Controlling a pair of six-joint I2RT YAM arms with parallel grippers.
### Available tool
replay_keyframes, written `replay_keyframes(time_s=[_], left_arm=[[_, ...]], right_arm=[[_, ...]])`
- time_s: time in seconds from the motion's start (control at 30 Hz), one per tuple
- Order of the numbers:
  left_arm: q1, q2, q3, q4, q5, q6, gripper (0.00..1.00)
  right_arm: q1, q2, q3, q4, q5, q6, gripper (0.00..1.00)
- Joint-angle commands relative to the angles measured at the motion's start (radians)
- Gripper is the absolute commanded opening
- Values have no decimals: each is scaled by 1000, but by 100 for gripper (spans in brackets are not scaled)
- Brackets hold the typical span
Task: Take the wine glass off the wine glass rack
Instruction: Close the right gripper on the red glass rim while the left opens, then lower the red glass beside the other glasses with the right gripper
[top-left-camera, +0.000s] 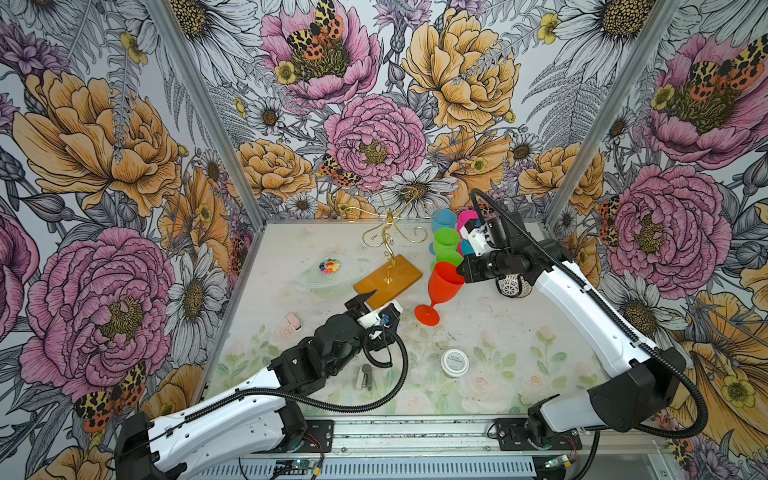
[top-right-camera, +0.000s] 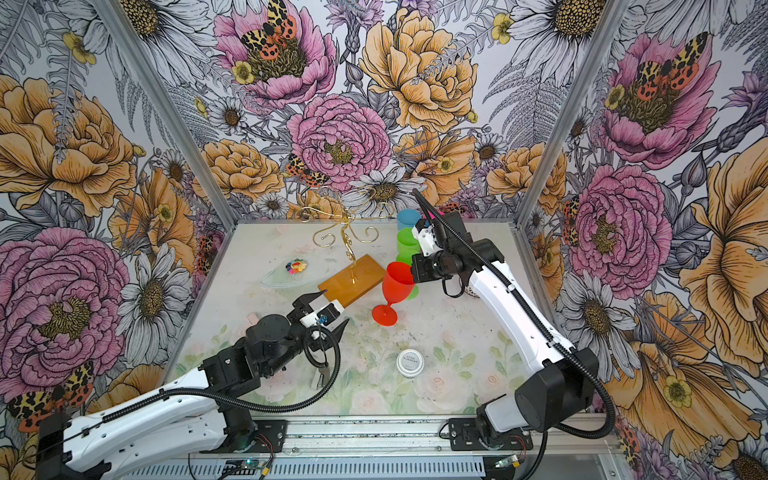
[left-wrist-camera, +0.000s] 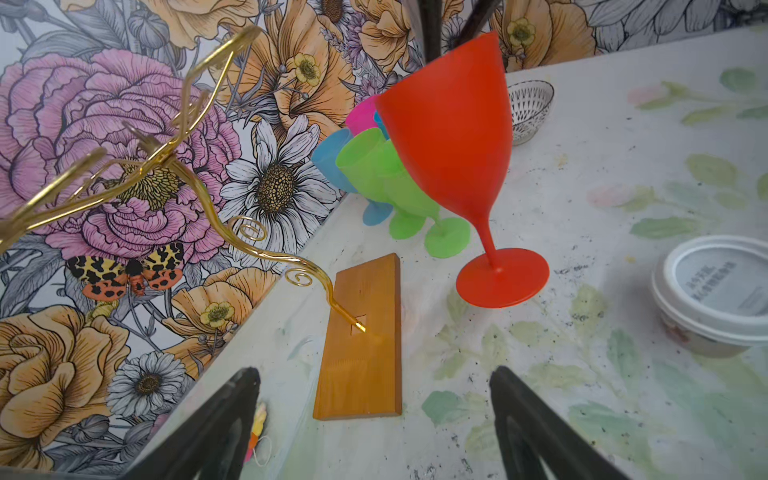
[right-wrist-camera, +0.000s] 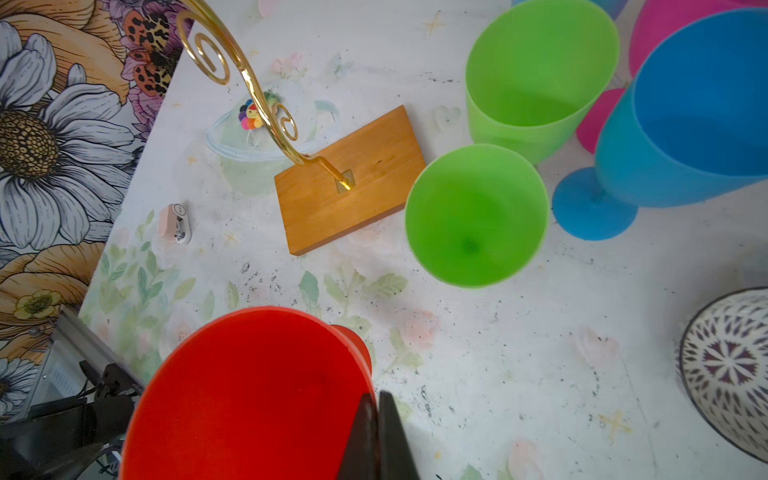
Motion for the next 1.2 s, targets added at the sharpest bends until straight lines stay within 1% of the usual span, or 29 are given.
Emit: replay_keyframes(time_s=[0.0,0.17,0.27,0.4,0.63,0.93,1.17], left_arm=[[57,-7,38,-36,89,-182,92],[151,-1,45,-31,174,-312,95],[187,-7,27,-12,175,-356,96],[247,1,33,-48,187,-400,97],[327,-13,32,-84,188,-446,99],[362,8,30,-90,181,-470,99],[372,10,32,-93,169,-469,99]], right_arm=[[-16,-42,-33,20,94,-25,0],[-34,-57,-83,22,171,-27,0],[-43,-61,-104,24,229,-34,0],[-47,-66,-127,45,331,-48,0],[-59,-61,-172,145,462,-54,0],[-99,-40,-228,311,471,-57,0],[-129,13,-226,366,441,-65,0]])
